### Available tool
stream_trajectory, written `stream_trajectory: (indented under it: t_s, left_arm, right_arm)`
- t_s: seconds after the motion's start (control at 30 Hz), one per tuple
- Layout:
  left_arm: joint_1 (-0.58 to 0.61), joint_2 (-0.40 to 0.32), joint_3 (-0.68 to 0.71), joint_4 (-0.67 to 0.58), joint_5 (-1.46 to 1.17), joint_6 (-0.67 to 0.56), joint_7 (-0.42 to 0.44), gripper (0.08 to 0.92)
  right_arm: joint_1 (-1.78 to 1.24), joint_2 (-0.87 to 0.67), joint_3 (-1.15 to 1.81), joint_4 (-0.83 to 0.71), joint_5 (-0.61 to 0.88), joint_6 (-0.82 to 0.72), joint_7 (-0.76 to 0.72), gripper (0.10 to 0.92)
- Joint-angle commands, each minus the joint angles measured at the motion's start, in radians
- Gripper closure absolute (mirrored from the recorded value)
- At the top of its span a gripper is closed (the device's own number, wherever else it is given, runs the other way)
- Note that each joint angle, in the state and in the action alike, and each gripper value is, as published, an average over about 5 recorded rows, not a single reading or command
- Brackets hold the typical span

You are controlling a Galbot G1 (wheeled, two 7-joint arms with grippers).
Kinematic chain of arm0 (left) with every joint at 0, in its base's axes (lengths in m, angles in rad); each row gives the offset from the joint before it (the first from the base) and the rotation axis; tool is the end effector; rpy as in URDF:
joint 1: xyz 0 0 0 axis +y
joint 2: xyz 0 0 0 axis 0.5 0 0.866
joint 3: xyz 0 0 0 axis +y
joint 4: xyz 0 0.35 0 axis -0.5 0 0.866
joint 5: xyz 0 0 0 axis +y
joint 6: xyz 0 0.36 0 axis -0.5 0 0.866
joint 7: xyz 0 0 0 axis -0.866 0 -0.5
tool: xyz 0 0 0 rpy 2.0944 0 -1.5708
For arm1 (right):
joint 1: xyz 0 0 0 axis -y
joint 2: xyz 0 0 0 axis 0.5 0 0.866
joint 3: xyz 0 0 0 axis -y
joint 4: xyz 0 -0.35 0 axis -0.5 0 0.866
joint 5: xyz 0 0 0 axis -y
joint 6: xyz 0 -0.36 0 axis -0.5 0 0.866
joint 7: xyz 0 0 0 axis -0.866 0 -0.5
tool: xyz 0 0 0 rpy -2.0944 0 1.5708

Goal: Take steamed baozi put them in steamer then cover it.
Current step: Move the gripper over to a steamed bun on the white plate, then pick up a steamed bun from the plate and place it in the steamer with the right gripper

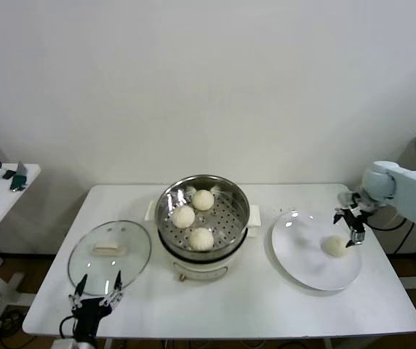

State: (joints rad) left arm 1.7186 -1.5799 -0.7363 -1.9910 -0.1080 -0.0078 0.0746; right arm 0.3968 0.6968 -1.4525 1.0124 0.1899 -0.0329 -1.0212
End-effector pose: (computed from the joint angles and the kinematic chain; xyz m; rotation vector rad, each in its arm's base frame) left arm 0.1248 0.0675 -0.3594 0.1839 -2.9035 0.0176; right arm 0.5425 -0.2346 -0.1905 1.2098 -1.2078 1.3487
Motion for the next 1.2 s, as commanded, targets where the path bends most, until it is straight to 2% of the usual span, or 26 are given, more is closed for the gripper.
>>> stream_trajectory:
  t_s: [0.03, 0.4, 0.67, 0.83, 0.97, 1.2]
  left_arm:
    - [0.007, 0.0, -0.001, 0.002, 0.005, 0.002, 0.0, 0.177]
    - [-0.006, 0.0, 0.0, 0.008, 0.006, 0.008, 0.001, 0.177]
    - [-0.017, 0.003, -0.001, 0.018, 0.004, 0.009, 0.001, 0.177]
    - [-0.021, 0.004, -0.002, 0.019, 0.003, 0.01, 0.0, 0.177]
    - [-0.024, 0.007, -0.001, 0.019, 0.002, 0.011, 0.001, 0.177]
    - [-0.035, 0.012, 0.004, 0.015, -0.005, 0.015, 0.001, 0.177]
  right_arm:
    - [-0.136, 0.044, 0.095, -0.112, -0.045, 0.001, 0.001, 0.203]
    - [-0.164, 0.068, 0.123, -0.143, -0.06, -0.003, 0.004, 0.204]
    - [-0.156, 0.07, 0.123, -0.139, -0.056, -0.004, 0.005, 0.31]
    - [-0.096, 0.055, 0.098, -0.095, -0.021, -0.01, 0.003, 0.343]
    - [0.071, 0.027, -0.003, 0.011, 0.075, -0.034, 0.0, 0.346]
    - [0.523, 0.042, -0.303, 0.265, 0.387, -0.135, 0.007, 0.347]
